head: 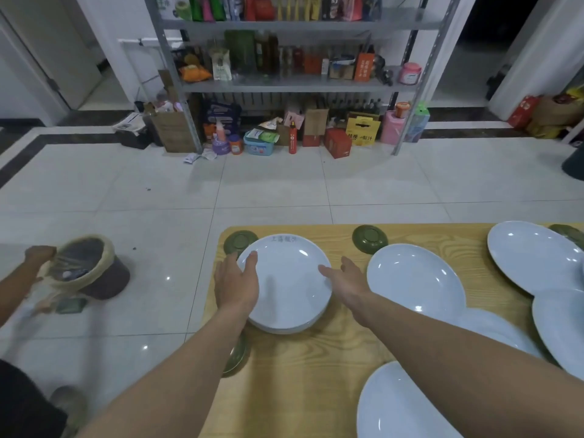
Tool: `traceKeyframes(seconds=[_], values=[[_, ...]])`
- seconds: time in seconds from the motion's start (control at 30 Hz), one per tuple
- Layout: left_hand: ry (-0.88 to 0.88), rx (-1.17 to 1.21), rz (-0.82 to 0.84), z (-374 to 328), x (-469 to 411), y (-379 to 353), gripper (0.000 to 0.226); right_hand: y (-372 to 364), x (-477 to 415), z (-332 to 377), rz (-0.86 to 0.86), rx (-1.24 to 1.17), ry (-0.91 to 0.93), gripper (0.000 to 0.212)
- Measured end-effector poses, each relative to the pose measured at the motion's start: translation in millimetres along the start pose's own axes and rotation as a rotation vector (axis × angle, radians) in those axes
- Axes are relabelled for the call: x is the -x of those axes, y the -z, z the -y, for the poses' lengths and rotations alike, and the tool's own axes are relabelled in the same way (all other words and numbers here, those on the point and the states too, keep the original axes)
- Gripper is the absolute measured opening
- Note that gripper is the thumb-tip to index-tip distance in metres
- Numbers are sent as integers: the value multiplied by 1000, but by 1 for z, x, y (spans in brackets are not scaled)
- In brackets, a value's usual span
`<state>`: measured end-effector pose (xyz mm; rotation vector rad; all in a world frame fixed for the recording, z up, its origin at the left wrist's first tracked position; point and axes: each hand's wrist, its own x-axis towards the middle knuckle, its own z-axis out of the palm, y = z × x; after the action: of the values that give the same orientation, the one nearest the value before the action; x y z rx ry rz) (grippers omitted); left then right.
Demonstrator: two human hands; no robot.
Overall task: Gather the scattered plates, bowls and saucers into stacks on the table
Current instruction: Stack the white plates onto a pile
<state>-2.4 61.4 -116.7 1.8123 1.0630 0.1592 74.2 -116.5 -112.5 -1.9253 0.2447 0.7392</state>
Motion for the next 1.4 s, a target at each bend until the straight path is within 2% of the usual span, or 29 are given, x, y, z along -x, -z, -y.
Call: traceKeyframes(seconds=[0.07, 0.13, 0.2, 0.33, 0.47, 0.57, 0.67, 0.8, 0.9, 1.1, 1.17, 1.23, 1.4], values=[[-106, -73, -126, -16, 11, -8, 41, 24, -1, 6, -99, 4, 10, 75], [-158, -56, -112, -36, 21, -22, 31, 57, -4, 9, -188, 6, -1, 70], [-161, -32, 12, -56, 30, -41, 26, 93, -7, 7, -242, -7, -28, 67], [-60, 23, 291, -92, 47, -86, 23, 161, -13, -4, -309, 8, -111, 63], [69, -15, 412, -109, 56, -137, 17, 202, -25, -20, -273, 19, -176, 65], [212, -20, 421, -109, 59, -171, 21, 217, -38, -30, -216, 2, -225, 62], [344, 32, 447, -102, 61, -191, 42, 225, -50, -38, -166, -12, -268, 55], [464, 112, 491, -83, 48, -219, 66, 229, -66, -52, -111, -44, -279, 57], [488, 135, 442, -62, 33, -239, 68, 231, -76, -60, -118, -71, -268, 60], [482, 145, 418, -87, 56, -225, 51, 229, -84, -69, -129, -176, -263, 72], [481, 154, 415, -90, 57, -219, 50, 226, -76, -59, -147, -188, -260, 66], [475, 184, 419, -97, 57, -211, 53, 223, -67, -44, -161, -184, -241, 57], [402, 225, 365, -111, 38, -172, 73, 204, -41, 3, -178, -151, -131, 55]])
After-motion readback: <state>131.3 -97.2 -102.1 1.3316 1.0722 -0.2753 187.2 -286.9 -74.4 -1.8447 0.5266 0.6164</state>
